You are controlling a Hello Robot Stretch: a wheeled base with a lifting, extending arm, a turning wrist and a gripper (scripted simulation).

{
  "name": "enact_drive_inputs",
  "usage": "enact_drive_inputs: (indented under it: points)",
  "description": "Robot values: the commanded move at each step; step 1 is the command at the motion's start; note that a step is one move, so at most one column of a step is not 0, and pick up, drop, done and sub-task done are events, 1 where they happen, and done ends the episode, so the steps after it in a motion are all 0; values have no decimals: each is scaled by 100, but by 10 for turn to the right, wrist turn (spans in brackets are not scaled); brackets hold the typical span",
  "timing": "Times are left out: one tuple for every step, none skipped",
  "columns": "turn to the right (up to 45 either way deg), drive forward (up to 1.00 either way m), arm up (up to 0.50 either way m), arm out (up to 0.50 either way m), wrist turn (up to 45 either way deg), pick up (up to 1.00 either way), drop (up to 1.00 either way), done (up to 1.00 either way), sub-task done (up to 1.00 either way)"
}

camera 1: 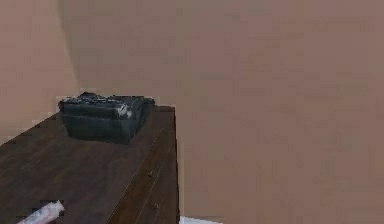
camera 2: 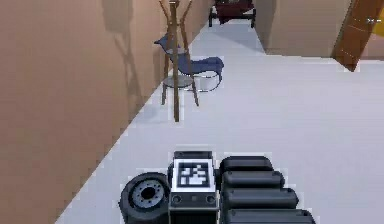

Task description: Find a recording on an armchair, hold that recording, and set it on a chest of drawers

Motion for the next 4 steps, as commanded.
enact_drive_inputs:
  points:
    - [-450, 0, 0, 0, 0, 0, 0, 0, 0]
    - [-450, 0, 0, 0, 0, 0, 0, 0, 0]
    - [-300, 0, 0, 0, 0, 0, 0, 0, 0]
    - [0, 0, 0, 30, 0, 0, 0, 0, 0]
